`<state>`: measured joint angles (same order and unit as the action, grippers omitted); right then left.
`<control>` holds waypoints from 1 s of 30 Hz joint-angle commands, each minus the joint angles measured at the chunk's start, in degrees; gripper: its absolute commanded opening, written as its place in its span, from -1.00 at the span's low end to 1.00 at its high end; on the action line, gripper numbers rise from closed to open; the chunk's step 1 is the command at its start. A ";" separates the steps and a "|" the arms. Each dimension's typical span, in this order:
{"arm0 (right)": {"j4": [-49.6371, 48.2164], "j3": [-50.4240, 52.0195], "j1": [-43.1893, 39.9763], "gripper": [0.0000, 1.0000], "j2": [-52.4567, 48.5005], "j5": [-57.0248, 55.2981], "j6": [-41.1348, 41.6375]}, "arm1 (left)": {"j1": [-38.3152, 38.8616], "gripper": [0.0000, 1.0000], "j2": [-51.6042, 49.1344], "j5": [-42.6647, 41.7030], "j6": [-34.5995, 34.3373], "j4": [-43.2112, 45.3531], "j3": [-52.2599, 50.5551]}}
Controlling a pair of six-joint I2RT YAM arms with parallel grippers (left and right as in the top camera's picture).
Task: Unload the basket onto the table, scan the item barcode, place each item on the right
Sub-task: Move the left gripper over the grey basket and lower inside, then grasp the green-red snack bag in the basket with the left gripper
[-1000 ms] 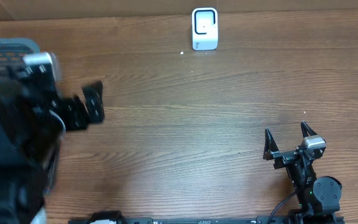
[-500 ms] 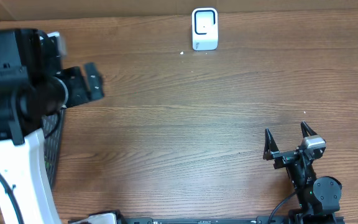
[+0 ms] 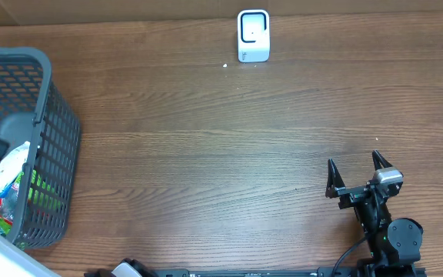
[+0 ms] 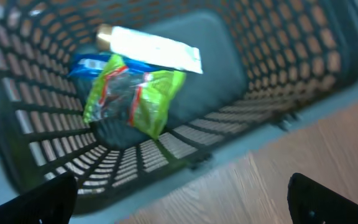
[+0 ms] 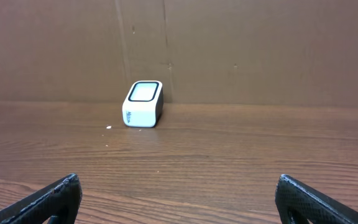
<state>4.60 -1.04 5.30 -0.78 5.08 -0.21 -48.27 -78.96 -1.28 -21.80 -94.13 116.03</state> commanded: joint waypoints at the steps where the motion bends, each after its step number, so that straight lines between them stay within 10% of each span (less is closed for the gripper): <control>1: -0.22 0.59 0.26 1.00 0.61 -0.55 0.02 | -3.82 1.00 -1.11 -1.07 -1.60 1.88 -4.07; 30: -0.22 0.59 0.26 1.00 0.61 -0.55 0.02 | -8.31 0.99 -15.74 4.46 -2.23 16.00 -27.21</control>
<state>4.64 -1.04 5.30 -0.80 5.08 -0.21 -56.36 -94.43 2.02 -22.70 -82.43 94.85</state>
